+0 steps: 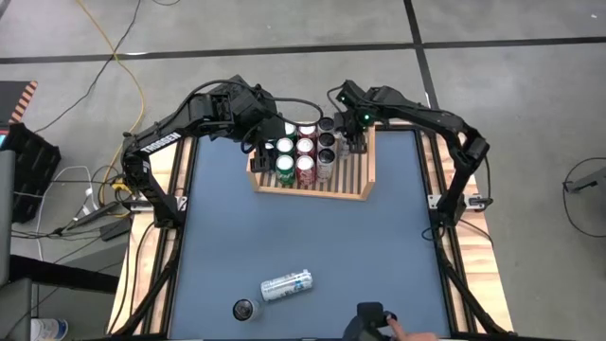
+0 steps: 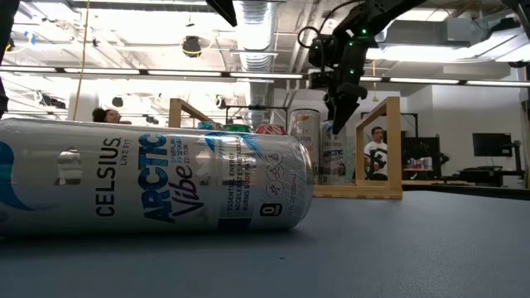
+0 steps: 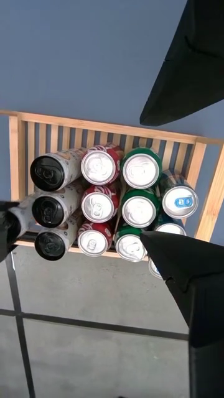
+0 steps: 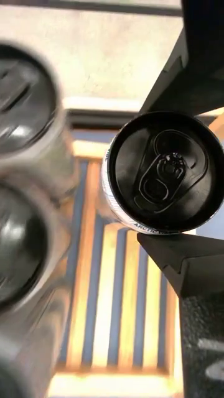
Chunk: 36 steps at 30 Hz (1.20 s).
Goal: Place canned beverage on shelf
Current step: Put the light blue soda can on the shelf
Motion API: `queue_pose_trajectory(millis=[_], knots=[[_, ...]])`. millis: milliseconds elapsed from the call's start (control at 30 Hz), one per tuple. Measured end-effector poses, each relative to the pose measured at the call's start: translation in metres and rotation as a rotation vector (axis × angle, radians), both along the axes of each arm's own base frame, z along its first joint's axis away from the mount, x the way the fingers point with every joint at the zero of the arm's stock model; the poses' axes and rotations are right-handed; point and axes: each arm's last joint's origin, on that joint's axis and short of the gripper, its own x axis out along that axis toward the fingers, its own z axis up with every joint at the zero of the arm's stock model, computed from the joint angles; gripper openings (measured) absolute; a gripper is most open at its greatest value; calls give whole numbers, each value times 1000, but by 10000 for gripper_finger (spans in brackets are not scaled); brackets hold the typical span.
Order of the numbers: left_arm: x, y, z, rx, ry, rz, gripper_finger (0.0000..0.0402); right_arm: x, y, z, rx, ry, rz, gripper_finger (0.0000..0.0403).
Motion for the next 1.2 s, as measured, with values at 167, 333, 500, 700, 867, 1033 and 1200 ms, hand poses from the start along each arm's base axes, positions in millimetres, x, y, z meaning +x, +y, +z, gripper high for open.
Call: queue_pose_trajectory(millis=[167,333,500,700,867,1033,1200], knots=[[0,0,0,0,0,0,279,-9,-12,0,-4,-8,6,245],[0,0,0,0,0,0,279,-10,-17,1,-10,-38,38,245],[0,0,0,1,0,0,279,-7,-16,2,-4,-62,62,245],[0,0,0,0,-3,0,279,-7,-17,2,-29,-63,101,245],[0,0,0,1,-4,1,279,-9,-19,2,-36,-58,112,245],[0,0,0,1,-4,0,279,-8,-18,2,-55,-44,168,245],[0,0,0,1,-4,0,279,-4,-18,-3,-41,-33,175,245]])
